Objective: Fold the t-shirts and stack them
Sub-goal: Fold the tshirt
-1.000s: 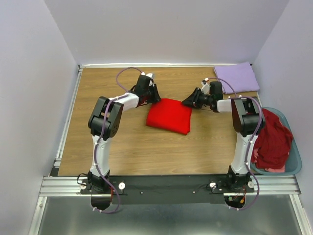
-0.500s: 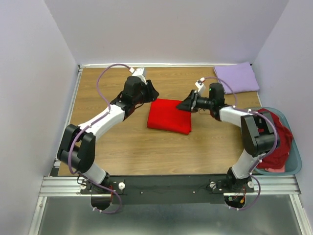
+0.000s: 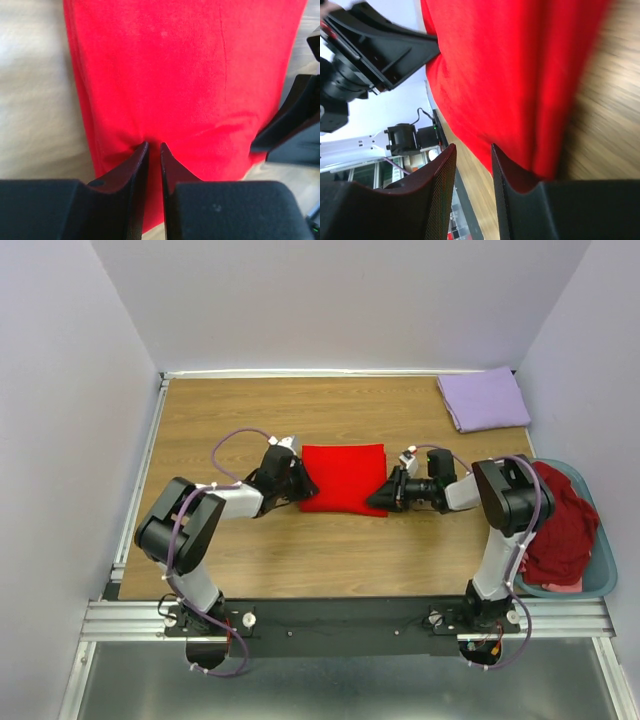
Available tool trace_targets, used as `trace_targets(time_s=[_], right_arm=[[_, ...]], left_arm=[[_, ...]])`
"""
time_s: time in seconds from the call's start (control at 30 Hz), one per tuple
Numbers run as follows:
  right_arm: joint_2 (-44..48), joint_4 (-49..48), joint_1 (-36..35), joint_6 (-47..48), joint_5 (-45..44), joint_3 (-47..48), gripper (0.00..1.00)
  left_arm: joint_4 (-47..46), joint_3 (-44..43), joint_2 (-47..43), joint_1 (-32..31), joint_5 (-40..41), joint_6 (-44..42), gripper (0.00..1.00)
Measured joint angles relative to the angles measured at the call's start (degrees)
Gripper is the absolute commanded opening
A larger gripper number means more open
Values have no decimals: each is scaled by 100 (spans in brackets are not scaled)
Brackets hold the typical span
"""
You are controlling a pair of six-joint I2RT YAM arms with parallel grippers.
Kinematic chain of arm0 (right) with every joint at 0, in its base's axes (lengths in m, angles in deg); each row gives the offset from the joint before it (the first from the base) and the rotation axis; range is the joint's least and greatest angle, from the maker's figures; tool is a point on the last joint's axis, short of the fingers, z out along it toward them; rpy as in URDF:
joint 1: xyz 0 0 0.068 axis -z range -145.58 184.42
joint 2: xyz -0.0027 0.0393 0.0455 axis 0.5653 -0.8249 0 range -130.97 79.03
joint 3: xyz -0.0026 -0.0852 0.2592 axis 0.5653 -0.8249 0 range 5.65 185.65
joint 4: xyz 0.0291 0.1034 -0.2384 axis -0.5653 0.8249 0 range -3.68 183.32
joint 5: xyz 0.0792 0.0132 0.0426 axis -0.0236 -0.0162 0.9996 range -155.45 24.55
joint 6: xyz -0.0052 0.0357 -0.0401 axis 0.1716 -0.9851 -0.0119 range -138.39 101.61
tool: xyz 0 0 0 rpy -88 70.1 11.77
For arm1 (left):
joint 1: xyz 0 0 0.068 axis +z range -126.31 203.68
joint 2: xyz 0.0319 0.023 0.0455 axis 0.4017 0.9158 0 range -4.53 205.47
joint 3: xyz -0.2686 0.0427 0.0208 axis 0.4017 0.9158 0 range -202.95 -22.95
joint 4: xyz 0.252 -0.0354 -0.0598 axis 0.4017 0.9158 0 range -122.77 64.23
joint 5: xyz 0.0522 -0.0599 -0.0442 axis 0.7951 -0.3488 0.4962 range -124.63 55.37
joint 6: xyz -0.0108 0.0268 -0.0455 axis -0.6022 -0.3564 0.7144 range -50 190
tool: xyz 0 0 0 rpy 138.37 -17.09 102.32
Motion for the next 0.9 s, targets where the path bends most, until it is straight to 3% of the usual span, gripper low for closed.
trace_targets(time_s=[0.07,0.2,0.33,0.5,0.67,0.9], right_arm=[[52,20,122,59,26,-55,42],[485,815,184,417,-192,70,45],[1106,1394,72,446,-326,378,47],[1491,1064,-876,-144,-409,986,48],[636,-50,-1635,-929,-487,1187,48],[-737,-752,-1665,-1556,-721,1049,46]], left_arm=[[-131,317,-236,76,-57,164,27],[118,796,-1010,205,0,286,49],[581,898,-1947,260,190,299,57],[1211,675,-3539,260,970,28,68],[1561,205,-4721,264,2227,-608,73],[1786,326,-5659,269,3941,-1377,77]])
